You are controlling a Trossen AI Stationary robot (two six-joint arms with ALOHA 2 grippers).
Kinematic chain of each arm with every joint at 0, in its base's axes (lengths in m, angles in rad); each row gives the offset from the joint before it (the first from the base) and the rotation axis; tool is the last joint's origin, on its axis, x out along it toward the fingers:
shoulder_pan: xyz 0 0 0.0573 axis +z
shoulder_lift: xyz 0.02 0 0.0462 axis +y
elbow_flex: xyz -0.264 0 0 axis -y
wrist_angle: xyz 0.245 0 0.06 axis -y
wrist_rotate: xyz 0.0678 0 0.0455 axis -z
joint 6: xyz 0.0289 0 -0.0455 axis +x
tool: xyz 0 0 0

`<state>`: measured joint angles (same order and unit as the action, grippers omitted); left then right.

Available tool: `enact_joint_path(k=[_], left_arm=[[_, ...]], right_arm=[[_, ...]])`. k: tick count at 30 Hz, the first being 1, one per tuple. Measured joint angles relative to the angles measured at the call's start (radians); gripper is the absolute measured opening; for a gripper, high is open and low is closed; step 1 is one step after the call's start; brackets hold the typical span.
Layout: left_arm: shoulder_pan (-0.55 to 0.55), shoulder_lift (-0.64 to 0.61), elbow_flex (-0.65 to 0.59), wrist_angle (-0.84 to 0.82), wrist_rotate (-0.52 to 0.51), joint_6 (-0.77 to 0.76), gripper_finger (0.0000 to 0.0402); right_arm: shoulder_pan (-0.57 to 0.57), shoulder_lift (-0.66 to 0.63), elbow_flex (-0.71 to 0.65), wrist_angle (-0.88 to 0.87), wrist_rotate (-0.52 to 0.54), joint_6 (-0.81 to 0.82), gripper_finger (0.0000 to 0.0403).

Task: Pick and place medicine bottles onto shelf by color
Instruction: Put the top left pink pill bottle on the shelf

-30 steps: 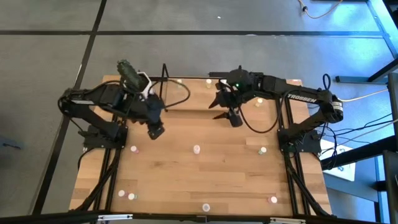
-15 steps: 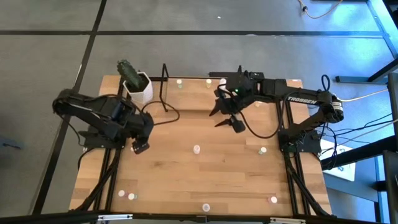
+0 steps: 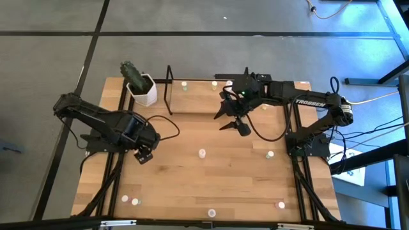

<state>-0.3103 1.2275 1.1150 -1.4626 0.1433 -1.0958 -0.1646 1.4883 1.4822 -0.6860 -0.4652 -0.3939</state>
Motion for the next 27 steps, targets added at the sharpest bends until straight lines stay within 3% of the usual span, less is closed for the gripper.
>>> enact_joint_path(k=[11,21,27], left_arm=[[-0.026,0.000,-0.144,0.063,-0.029,0.007,0.0249],[-0.042,0.000,-0.177,0.065,-0.093,0.057,0.0249],[-0.042,0.000,-0.209,0.069,-0.082,0.031,0.0249]], right_arm=[[-0.002,0.000,0.000,0.024,0.001,0.053,0.0236],[-0.003,0.000,0.000,0.024,0.001,0.054,0.0236],[-0.003,0.000,0.000,0.024,0.001,0.057,0.0236]])
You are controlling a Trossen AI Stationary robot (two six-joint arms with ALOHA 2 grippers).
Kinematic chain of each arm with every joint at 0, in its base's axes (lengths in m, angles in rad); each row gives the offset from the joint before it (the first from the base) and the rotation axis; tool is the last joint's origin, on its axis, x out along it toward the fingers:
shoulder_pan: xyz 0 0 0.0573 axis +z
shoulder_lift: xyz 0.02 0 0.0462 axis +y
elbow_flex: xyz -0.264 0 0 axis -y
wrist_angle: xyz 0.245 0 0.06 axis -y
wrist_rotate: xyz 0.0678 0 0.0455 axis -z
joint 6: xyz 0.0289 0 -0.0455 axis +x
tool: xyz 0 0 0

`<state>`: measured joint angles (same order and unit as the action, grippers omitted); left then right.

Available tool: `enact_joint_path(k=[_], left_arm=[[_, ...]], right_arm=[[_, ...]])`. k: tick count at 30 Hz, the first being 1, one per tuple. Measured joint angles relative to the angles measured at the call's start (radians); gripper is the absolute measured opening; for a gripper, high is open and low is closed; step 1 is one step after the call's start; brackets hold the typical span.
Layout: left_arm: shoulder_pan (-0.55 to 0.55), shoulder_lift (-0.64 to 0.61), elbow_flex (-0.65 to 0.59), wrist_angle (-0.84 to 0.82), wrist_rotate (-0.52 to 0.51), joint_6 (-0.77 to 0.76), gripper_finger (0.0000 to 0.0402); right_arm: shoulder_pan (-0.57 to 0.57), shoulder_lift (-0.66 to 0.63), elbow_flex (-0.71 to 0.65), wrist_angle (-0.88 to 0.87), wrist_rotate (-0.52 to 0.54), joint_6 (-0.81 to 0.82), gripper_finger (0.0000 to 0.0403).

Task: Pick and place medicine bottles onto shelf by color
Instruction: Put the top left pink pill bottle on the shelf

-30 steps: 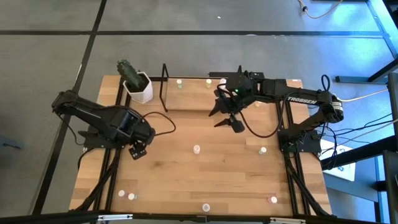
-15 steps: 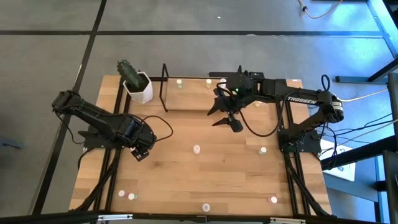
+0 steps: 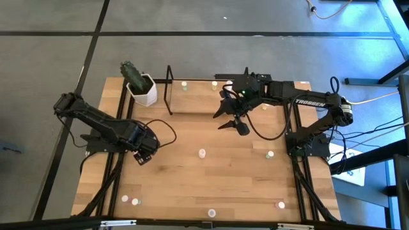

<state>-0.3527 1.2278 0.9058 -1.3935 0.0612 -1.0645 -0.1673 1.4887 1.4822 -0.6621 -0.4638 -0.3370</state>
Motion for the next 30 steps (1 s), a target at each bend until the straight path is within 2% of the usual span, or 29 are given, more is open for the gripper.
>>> enact_joint_path(k=[11,19,30], left_arm=[[0.000,0.000,-0.089,0.049,0.012,-0.007,0.0249],[0.001,0.000,-0.091,0.101,0.019,-0.003,0.0249],[-0.037,0.000,-0.091,0.142,0.001,-0.086,0.0249]], right_arm=[[0.000,0.000,0.000,-0.001,0.000,0.000,0.0236],[0.001,0.000,0.000,-0.001,0.000,0.000,0.0236],[0.001,0.000,0.000,-0.001,0.000,0.000,0.0236]])
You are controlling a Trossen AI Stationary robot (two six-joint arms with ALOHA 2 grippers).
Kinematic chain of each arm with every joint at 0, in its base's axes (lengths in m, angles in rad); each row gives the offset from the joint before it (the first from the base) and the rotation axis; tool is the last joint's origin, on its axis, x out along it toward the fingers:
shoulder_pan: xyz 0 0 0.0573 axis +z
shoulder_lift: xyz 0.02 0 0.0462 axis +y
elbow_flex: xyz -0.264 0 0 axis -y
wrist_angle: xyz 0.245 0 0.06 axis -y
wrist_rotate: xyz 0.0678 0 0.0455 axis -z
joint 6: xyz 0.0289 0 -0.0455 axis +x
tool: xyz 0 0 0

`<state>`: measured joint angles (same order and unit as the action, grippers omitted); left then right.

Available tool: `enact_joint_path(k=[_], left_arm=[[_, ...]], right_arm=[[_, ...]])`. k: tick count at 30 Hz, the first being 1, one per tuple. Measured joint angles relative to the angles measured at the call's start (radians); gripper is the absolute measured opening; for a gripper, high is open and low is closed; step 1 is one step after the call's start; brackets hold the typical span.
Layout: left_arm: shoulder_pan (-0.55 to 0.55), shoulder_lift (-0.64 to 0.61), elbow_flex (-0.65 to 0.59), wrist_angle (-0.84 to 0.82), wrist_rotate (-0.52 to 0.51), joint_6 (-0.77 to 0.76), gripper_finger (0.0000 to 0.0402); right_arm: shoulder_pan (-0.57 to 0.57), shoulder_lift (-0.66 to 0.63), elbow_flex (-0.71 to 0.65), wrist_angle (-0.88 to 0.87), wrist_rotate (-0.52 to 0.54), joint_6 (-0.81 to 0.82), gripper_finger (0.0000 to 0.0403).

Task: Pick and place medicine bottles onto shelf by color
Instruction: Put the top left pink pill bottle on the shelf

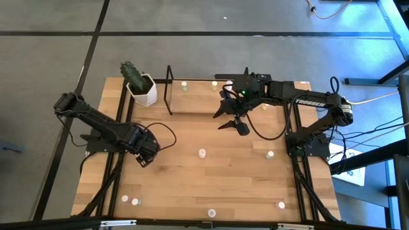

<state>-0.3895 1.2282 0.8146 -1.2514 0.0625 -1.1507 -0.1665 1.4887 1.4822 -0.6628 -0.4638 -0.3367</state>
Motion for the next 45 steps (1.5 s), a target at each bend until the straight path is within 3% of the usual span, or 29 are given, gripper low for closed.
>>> enact_joint_path(k=[24,45], left_arm=[[-0.033,0.000,-0.154,0.161,-0.002,-0.051,0.0243],[-0.033,0.000,-0.153,0.170,0.009,-0.045,0.0092]], right_arm=[[0.000,0.000,0.000,0.000,0.000,0.000,0.0236],[0.000,0.000,0.000,0.000,0.000,0.000,0.0236]])
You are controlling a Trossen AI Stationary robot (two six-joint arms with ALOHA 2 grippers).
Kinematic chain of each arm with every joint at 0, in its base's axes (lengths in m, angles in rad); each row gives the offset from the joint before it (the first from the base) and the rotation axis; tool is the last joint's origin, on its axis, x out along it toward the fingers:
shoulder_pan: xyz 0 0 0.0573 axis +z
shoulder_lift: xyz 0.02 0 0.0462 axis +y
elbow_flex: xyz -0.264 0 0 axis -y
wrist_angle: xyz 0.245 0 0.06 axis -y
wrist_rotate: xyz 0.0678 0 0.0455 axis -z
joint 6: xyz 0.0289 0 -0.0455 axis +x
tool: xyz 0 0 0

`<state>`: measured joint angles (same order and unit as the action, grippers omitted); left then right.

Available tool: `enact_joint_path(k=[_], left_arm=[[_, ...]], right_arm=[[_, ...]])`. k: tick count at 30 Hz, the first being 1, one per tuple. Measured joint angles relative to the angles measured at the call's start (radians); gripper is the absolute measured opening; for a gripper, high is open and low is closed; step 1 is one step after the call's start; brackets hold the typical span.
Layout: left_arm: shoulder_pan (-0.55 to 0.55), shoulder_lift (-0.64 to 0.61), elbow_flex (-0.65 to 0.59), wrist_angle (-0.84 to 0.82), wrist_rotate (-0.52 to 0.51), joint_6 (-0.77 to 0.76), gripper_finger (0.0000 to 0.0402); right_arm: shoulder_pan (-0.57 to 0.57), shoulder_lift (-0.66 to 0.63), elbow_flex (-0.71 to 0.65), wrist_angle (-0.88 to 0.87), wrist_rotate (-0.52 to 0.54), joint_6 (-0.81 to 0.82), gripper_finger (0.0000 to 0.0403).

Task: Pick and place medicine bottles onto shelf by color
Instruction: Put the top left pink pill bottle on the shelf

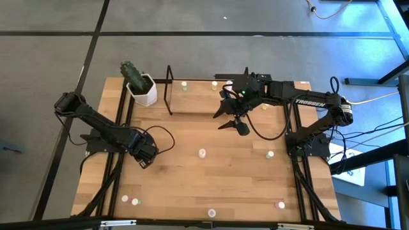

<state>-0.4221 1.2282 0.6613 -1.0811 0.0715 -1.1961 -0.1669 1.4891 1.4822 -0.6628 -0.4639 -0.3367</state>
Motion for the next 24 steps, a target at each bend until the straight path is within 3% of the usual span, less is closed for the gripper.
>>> enact_joint_path(k=[10,24], left_arm=[[0.004,0.000,0.106,-0.008,0.014,0.021,0.0095],[0.127,0.047,0.523,-0.168,-0.079,0.235,0.0094]], right_arm=[[0.000,0.000,0.000,0.000,0.000,0.000,0.0236],[-0.001,0.000,0.005,-0.013,0.001,-0.008,0.0236]])
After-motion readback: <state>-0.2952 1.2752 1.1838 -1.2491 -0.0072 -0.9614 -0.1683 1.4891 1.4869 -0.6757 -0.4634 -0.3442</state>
